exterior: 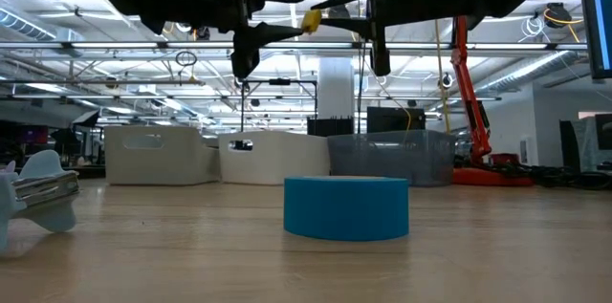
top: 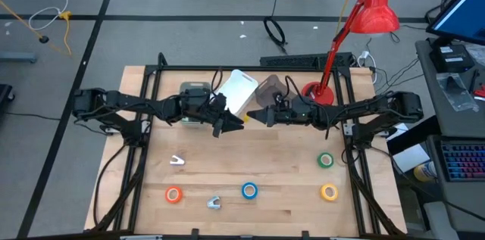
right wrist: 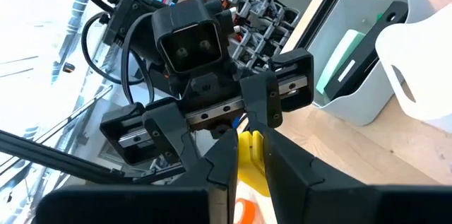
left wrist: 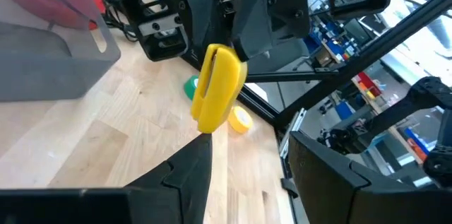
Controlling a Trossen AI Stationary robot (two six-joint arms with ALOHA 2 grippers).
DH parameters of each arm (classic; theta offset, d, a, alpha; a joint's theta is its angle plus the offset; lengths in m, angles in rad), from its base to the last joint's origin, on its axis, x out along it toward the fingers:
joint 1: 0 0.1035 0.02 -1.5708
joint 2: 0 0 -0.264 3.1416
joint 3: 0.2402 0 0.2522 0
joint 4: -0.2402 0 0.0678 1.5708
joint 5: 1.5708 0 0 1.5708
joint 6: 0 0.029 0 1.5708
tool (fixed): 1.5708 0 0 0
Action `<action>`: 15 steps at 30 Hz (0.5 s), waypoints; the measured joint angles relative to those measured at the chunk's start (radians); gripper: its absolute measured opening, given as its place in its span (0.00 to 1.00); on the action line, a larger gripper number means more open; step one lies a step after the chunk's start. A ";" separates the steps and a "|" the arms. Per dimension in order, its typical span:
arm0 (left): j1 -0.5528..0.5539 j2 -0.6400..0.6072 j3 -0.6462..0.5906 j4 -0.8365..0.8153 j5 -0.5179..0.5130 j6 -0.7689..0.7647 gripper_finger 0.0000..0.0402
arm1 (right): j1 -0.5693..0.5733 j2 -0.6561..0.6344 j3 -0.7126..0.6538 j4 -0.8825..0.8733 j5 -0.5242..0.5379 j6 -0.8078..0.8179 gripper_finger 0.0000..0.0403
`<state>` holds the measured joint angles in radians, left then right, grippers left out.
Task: Pick and place Stapler, Stapler remover, tape
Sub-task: Put the small yellow stapler into the gray bin
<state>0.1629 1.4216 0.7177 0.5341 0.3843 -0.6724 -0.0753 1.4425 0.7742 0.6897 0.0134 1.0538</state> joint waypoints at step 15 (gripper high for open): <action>0.026 0.000 -0.001 0.048 -0.003 0.020 0.46 | -0.001 0.001 0.000 -0.011 0.013 0.005 0.12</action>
<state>0.1888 1.4212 0.7170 0.5826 0.3810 -0.6525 -0.0767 1.4433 0.7746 0.6790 0.0265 1.0584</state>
